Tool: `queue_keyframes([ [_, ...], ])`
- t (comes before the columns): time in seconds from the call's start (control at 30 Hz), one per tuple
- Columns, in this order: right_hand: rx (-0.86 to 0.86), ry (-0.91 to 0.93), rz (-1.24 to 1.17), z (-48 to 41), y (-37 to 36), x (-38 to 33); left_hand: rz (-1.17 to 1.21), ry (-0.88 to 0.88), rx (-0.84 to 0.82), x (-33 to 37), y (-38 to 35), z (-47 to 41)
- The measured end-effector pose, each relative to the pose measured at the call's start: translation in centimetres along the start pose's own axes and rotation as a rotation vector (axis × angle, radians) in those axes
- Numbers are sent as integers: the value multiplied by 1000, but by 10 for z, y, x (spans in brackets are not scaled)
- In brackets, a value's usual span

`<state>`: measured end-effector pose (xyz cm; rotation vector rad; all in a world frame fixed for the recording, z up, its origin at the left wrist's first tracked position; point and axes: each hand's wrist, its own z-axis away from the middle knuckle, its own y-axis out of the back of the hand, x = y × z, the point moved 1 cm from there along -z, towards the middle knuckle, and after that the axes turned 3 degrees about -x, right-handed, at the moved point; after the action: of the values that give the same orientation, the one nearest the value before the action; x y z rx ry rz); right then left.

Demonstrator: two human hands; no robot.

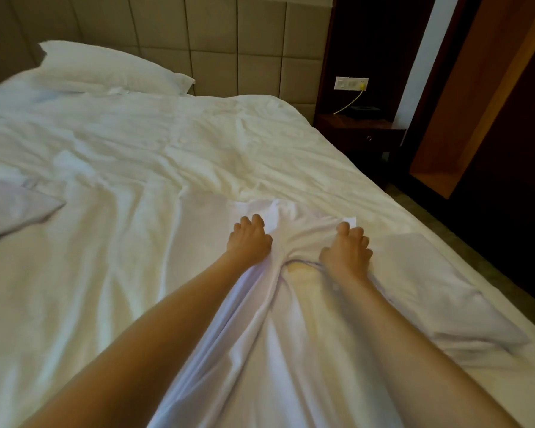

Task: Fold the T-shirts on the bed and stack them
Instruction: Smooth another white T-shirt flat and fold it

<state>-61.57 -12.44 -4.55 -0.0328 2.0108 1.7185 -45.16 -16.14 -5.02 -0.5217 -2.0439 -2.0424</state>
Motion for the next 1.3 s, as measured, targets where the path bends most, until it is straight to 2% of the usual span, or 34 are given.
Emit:
queue_keyframes([
  [0.17, -74, 46, -42, 66, -4, -10, 48, 43, -85, -12, 17, 61],
  [0.3, -191, 78, -194, 115, -3, -14, -1, 109, -137, -41, 29, 119],
  [0.47, -340, 314, -235, 165, -11, -21, 37, 150, -234, -71, 41, 190],
  [0.63, -365, 515, -8, 200, -12, -32, 55, 195, -374, -88, 46, 238],
  [0.83, -641, 572, 99, 232, -9, -43, 97, 170, -456, -103, 52, 285],
  [0.97, -619, 514, 99, 240, -9, -43, 117, 164, -421, -103, 63, 307],
  [1.03, -618, 443, -1, 240, -9, -39, 161, 104, -392, -89, 69, 316],
  [1.2, -561, 45, -716, 248, 13, -18, 309, -137, -418, -13, 62, 335],
  [1.3, -546, -201, -1072, 256, 29, 11, 336, -198, -413, 25, 34, 338],
])
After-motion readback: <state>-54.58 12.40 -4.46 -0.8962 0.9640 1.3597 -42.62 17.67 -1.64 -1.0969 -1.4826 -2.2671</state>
